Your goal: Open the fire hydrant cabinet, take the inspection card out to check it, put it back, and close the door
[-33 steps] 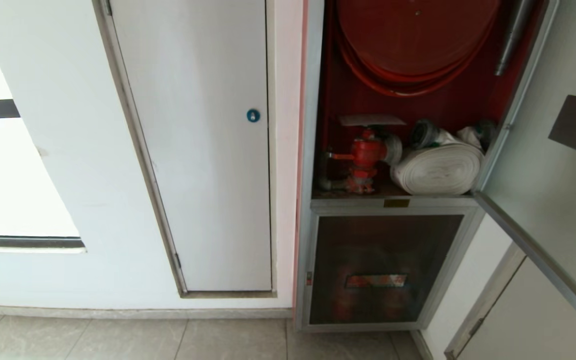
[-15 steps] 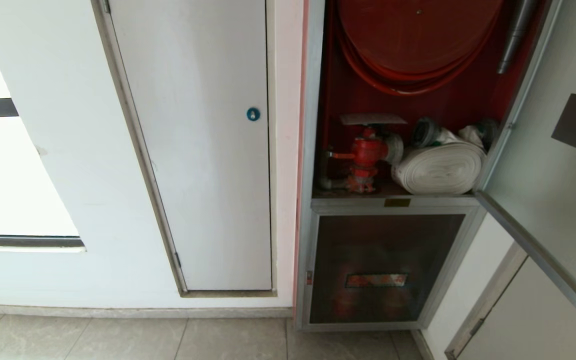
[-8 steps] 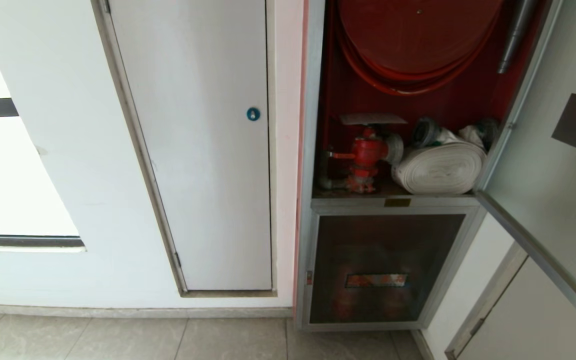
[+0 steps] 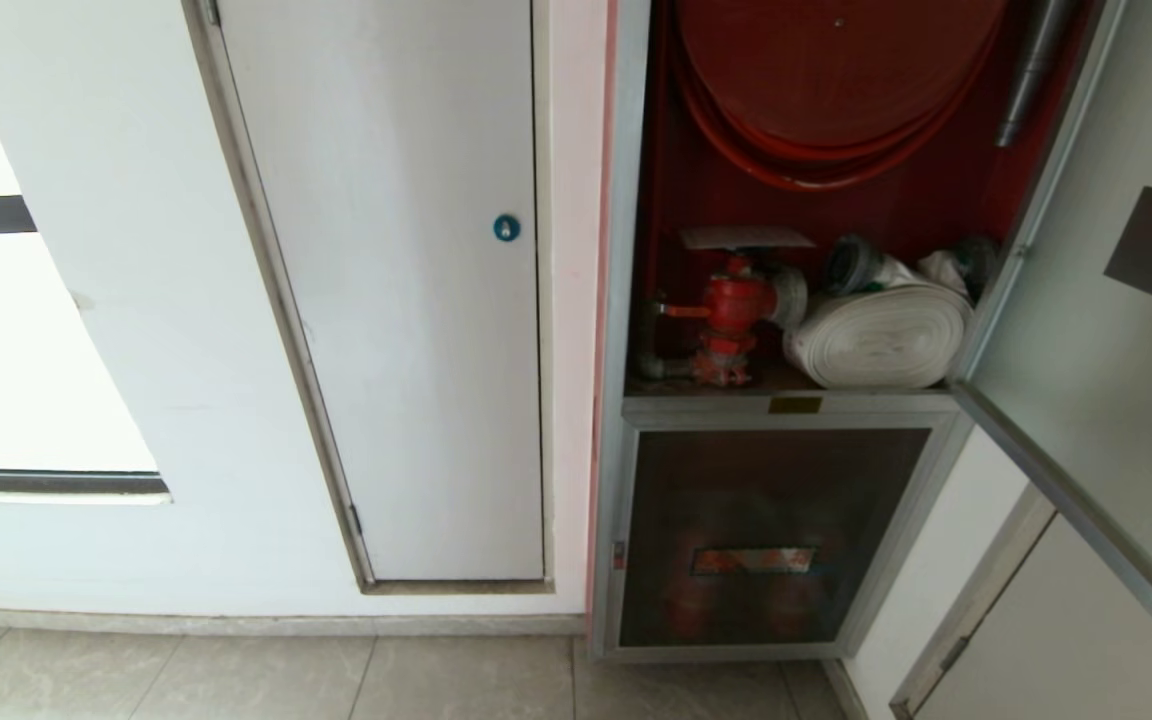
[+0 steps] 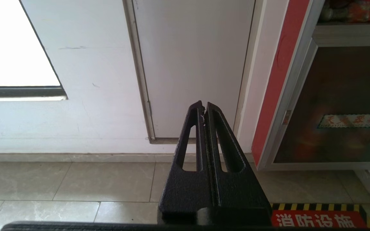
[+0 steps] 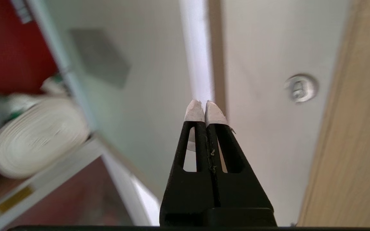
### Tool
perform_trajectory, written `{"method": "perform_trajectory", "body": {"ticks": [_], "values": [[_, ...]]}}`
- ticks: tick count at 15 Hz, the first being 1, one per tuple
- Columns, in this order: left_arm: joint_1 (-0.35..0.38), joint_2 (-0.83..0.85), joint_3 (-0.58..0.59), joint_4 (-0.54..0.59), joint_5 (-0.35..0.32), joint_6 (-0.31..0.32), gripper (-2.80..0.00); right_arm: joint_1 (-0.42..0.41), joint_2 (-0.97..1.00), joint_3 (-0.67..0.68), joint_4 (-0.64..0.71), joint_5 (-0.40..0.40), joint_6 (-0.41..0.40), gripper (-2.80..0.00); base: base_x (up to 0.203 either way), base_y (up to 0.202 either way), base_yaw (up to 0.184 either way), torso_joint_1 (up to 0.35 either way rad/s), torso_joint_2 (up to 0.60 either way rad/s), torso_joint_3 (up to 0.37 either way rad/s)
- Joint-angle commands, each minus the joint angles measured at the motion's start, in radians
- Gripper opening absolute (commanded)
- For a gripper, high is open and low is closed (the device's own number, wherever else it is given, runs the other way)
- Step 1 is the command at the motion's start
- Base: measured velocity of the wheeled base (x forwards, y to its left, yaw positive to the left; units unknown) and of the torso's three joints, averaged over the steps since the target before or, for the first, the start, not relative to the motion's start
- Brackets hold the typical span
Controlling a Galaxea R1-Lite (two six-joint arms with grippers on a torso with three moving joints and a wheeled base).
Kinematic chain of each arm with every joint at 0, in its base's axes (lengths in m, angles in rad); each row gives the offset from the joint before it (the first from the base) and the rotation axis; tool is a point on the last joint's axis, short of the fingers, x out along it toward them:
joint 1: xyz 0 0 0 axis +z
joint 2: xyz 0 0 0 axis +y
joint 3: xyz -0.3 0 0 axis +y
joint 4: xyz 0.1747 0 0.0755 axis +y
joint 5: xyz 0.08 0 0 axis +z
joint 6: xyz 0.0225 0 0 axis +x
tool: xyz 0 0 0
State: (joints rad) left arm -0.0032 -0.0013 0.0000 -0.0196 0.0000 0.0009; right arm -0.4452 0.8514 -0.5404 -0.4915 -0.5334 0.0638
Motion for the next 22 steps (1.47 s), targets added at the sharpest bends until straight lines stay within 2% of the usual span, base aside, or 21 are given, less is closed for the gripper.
{"method": "perform_trajectory", "body": {"ticks": [1, 7, 10, 14, 17, 22], "values": [[0.000, 0.001, 0.012, 0.000, 0.000, 0.001, -2.80, -0.084, 0.068, 0.001, -0.064, -0.001, 0.004, -2.80, 0.000, 0.000, 0.000, 0.000, 0.00, 0.000], [0.000, 0.001, 0.012, 0.000, 0.000, 0.001, -2.80, -0.223, 0.198, 0.004, -0.318, 0.008, 0.023, -2.80, 0.000, 0.000, 0.000, 0.000, 0.00, 0.000], [0.000, 0.001, 0.012, 0.000, 0.000, 0.001, -2.80, -0.309, 0.231, 0.005, -0.358, 0.038, 0.054, -2.80, 0.000, 0.000, 0.000, 0.000, 0.00, 0.000], [0.000, 0.001, 0.012, 0.000, 0.000, 0.001, -2.80, -0.422, 0.265, 0.029, -0.363, 0.121, 0.114, -2.80, 0.000, 0.000, 0.000, 0.000, 0.00, 0.000], [0.000, 0.001, 0.012, 0.000, 0.000, 0.001, -2.80, -0.431, 0.297, 0.039, -0.360, 0.160, 0.117, -2.80, 0.000, 0.000, 0.000, 0.000, 0.00, 0.000], [0.000, 0.001, 0.012, 0.000, 0.000, 0.001, -2.80, -0.428, 0.314, 0.031, -0.358, 0.307, 0.123, -2.80, 0.000, 0.000, 0.000, 0.000, 0.00, 0.000]]}}
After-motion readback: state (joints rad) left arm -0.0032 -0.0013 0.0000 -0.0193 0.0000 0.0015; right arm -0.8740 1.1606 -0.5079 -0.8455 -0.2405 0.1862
